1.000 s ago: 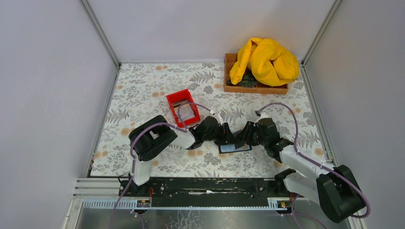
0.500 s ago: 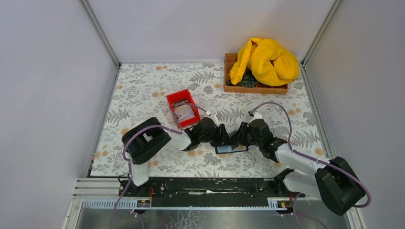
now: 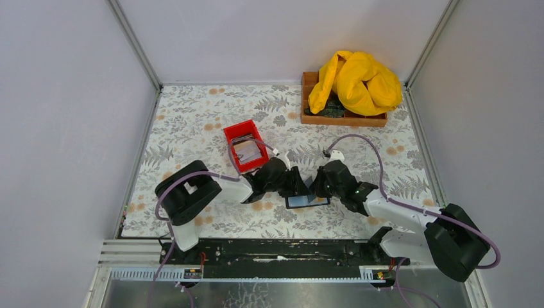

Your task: Take the credit cards out of the card holder

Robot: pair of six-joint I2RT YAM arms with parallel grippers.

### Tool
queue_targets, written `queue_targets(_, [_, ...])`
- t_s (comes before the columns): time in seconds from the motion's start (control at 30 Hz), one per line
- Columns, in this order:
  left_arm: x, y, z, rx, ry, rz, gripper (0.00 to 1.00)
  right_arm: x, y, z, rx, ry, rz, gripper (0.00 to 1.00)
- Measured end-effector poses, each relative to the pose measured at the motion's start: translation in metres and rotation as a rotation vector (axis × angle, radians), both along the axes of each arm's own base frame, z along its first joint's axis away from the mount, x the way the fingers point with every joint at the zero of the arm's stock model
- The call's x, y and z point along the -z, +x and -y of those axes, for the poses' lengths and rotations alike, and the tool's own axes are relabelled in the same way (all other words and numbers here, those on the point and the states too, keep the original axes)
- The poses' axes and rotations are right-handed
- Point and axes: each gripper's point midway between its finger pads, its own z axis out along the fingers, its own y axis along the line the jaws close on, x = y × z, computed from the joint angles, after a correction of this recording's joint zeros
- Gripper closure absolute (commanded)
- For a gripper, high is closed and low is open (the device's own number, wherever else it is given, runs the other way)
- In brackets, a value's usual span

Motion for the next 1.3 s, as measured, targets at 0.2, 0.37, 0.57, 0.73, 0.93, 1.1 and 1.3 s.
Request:
queue_targets(0.2, [-0.025, -0.007, -0.013, -0.006, -0.001, 0.035, 0.51, -0.002, 0.001, -0.006, -0.024, -0.113, 0.033, 1.0])
queue_targets(0.37, [-0.07, -0.016, -0.035, -0.035, -0.039, 0.119, 0.5, -0.007, 0.003, -0.008, -0.033, -0.233, 0.07, 1.0])
queue_targets(0.57, [-0.107, -0.024, -0.081, -0.144, -0.029, 0.211, 0.5, -0.015, 0.006, -0.019, -0.049, -0.356, 0.13, 1.0])
queue_targets(0.73, [-0.13, -0.023, -0.119, -0.271, -0.003, 0.273, 0.44, -0.01, 0.006, -0.033, -0.071, -0.458, 0.145, 1.0])
queue_targets(0.93, [-0.122, -0.023, -0.146, -0.347, 0.081, 0.266, 0.44, -0.002, 0.006, -0.052, -0.084, -0.578, 0.17, 0.93])
queue_targets(1.1, [-0.12, -0.024, -0.158, -0.386, 0.105, 0.264, 0.44, 0.0, 0.0, -0.072, -0.092, -0.608, 0.196, 0.71])
queue_targets(1.3, [-0.12, -0.022, -0.167, -0.422, 0.125, 0.273, 0.44, 0.015, -0.016, -0.087, -0.129, -0.645, 0.196, 0.62])
